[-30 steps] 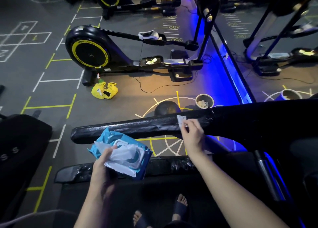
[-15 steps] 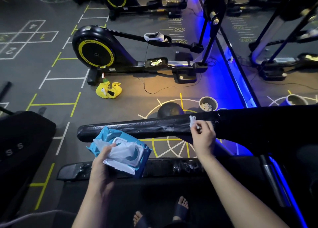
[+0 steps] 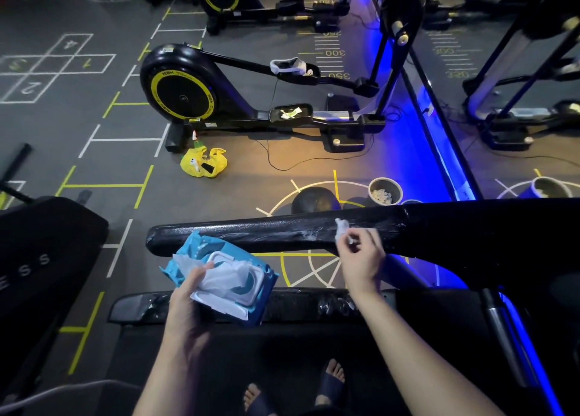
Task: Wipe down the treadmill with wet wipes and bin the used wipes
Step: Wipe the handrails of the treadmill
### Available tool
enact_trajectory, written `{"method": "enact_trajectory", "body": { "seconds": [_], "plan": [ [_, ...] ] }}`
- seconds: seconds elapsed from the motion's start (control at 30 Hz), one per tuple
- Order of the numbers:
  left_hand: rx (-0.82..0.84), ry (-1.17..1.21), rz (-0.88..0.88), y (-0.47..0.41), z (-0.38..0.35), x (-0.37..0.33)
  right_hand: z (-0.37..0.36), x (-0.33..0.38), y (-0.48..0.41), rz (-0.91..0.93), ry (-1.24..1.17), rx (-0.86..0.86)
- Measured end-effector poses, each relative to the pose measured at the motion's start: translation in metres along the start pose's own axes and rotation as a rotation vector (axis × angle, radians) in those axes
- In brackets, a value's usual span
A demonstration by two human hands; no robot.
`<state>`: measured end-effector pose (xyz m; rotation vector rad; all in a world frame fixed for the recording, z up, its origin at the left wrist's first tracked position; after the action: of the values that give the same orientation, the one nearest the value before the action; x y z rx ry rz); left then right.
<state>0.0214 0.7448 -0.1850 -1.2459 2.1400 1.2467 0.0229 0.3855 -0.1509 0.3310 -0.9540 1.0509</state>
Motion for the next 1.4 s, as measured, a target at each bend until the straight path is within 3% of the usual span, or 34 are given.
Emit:
{"method": "enact_trajectory", "body": {
  "seconds": [0.13,0.27,0.4,0.63,0.7,0.83,1.03,1.1,1.27,1.4],
  "plan": [
    [-0.014,0.011,0.007,-0.001,0.005,0.002,0.002,-0.008,-0.013,-0.028,0.037,0.008],
    [0.003,0.028,0.014,0.0,-0.004,0.005,-0.055,0.02,-0.003,0.119,0.113,0.249],
    [0.014,0.006,0.007,0.001,-0.013,0.002,-0.1,0.027,0.017,0.132,0.064,0.412],
    [0.057,0.061,0.03,0.001,0.001,0.006,-0.018,0.01,0.009,0.086,0.038,0.047],
    [0.036,0.076,0.049,0.002,0.006,0.009,-0.013,0.008,-0.004,0.078,0.051,0.029],
    [-0.002,0.08,0.047,0.007,0.007,0.005,-0.053,0.023,-0.007,0.092,0.082,0.184],
    [0.059,0.28,0.083,0.019,-0.008,0.004,-0.126,0.044,0.024,0.064,0.106,0.466],
    [0.035,0.251,0.045,0.021,-0.003,-0.006,-0.12,0.049,0.028,0.069,0.048,0.423],
    [0.03,0.211,0.041,0.025,0.013,-0.02,-0.043,0.033,0.012,-0.02,-0.007,0.014],
    [0.005,0.175,0.026,0.022,0.031,-0.026,-0.048,0.028,-0.003,-0.094,0.071,0.055]
  ]
}}
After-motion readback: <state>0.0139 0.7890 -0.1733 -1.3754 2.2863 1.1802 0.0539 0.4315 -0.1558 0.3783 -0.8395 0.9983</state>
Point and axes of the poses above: each hand's wrist, its own y-axis away from the middle knuckle, its own z-axis out of the back of the hand, x = y × z, the point moved 10 cm from there along -y, towards the middle knuckle, and after that the axes turned 14 degrees about x, right-handed, at the moved point
